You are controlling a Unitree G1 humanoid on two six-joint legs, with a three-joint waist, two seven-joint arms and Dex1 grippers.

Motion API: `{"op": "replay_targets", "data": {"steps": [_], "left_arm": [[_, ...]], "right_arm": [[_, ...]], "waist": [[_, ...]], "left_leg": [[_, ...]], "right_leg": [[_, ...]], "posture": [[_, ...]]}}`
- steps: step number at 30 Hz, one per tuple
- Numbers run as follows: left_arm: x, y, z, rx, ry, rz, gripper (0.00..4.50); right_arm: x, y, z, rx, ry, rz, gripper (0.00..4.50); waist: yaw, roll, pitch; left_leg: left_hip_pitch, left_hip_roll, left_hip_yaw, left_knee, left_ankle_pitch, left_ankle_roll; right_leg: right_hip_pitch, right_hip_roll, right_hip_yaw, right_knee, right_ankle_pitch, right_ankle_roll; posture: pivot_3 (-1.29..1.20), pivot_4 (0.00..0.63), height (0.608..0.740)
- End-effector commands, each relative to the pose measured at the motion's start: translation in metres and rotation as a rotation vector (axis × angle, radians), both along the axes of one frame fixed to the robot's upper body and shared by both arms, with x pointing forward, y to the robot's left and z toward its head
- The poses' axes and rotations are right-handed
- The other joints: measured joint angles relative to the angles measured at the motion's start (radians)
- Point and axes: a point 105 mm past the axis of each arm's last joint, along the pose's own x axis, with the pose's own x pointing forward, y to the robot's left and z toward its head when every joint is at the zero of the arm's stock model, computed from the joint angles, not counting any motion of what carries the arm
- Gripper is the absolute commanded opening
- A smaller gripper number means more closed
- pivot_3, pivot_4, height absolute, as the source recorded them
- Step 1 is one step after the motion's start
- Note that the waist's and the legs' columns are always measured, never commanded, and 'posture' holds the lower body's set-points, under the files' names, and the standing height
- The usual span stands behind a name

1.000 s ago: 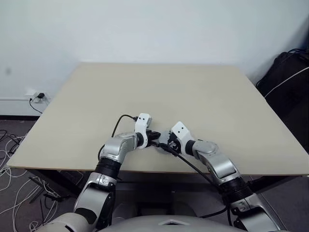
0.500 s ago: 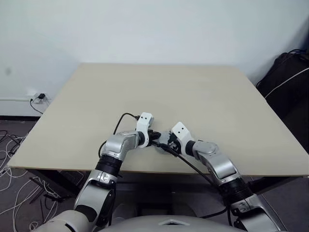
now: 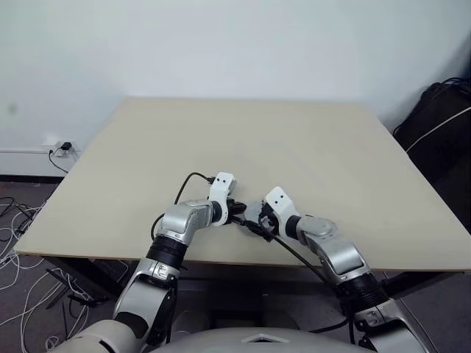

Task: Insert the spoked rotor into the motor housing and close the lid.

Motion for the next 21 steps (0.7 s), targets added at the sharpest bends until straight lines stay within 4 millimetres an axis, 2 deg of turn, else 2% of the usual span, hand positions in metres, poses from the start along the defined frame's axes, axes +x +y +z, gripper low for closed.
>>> {"op": "replay_targets", "data": {"steps": [1, 8, 15, 18, 21], "left_arm": [[-0.023, -0.006, -0.026, 0.055, 0.125, -0.058, 0.00], [-0.023, -0.007, -0.024, 0.048, 0.118, -0.064, 0.00], [-0.023, -0.009, -0.022, 0.039, 0.110, -0.074, 0.00], [-0.023, -0.010, -0.022, 0.039, 0.109, -0.077, 0.00], [-0.023, -0.010, -0.023, 0.039, 0.111, -0.079, 0.00]], "right_arm": [[-0.006, -0.018, -0.008, -0.042, 0.035, -0.064, 4.48], [-0.021, -0.033, 0.002, -0.019, 0.032, -0.094, 4.48], [-0.034, -0.031, 0.047, 0.259, -0.049, -0.138, 4.48], [-0.031, -0.038, 0.052, 0.368, -0.041, -0.251, 4.48], [-0.016, -0.055, 0.044, 0.491, 0.007, -0.507, 4.48]], "waist": [[0.002, 0.000, 0.000], [0.013, 0.000, 0.000], [0.014, 0.000, 0.001], [0.015, -0.001, 0.001], [0.015, 0.000, 0.001]], "left_leg": [[0.000, 0.000, 0.000, 0.000, 0.000, 0.000], [-0.001, -0.002, 0.000, -0.001, -0.001, 0.002], [-0.004, -0.002, -0.001, -0.001, -0.002, 0.003], [-0.004, -0.002, -0.001, -0.001, -0.002, 0.003], [-0.004, -0.002, -0.001, -0.001, -0.002, 0.003]], "right_leg": [[0.000, 0.000, 0.000, 0.000, 0.000, 0.000], [0.000, -0.001, 0.000, -0.001, -0.002, 0.002], [-0.002, -0.003, 0.001, -0.002, -0.003, 0.004], [-0.002, -0.003, 0.000, -0.002, -0.003, 0.004], [-0.002, -0.003, 0.001, -0.002, -0.003, 0.004]], "posture": [[0.00, 0.000, 0.740], [0.00, 0.000, 0.740], [0.00, 0.000, 0.740], [0.00, 0.000, 0.740], [0.00, 0.000, 0.740]]}}
